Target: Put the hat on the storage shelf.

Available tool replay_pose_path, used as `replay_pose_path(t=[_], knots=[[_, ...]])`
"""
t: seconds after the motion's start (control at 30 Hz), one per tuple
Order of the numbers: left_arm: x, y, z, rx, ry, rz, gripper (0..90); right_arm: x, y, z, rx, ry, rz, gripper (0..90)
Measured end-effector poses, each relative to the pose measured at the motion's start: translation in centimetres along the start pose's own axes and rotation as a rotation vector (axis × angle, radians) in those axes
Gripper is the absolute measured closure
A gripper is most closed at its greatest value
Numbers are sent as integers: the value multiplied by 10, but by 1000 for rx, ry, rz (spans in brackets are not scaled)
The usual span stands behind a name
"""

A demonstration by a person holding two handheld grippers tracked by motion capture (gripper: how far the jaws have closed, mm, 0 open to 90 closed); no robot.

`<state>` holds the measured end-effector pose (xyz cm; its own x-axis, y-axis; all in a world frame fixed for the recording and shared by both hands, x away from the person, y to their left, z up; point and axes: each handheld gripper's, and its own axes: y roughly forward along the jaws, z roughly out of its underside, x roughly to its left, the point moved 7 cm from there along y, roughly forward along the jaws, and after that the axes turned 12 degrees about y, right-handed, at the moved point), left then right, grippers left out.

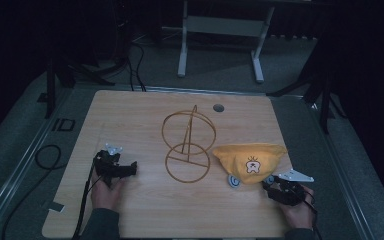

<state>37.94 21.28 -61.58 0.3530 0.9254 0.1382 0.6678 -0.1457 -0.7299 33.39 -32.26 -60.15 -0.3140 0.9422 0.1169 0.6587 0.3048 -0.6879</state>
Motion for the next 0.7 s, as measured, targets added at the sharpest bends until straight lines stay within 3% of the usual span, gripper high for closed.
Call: replay_pose_path(t=[0.3, 0.43, 0.7], knots=[[0, 0, 0, 0, 0, 0, 4, 4, -1, 0, 11, -2, -32, 599], [0, 0, 0, 0, 1, 0, 4, 5, -1, 0, 9, -4, -30, 618], [0, 0, 0, 0, 0, 0, 4, 9, -10, -8, -54, 8, -69, 656]])
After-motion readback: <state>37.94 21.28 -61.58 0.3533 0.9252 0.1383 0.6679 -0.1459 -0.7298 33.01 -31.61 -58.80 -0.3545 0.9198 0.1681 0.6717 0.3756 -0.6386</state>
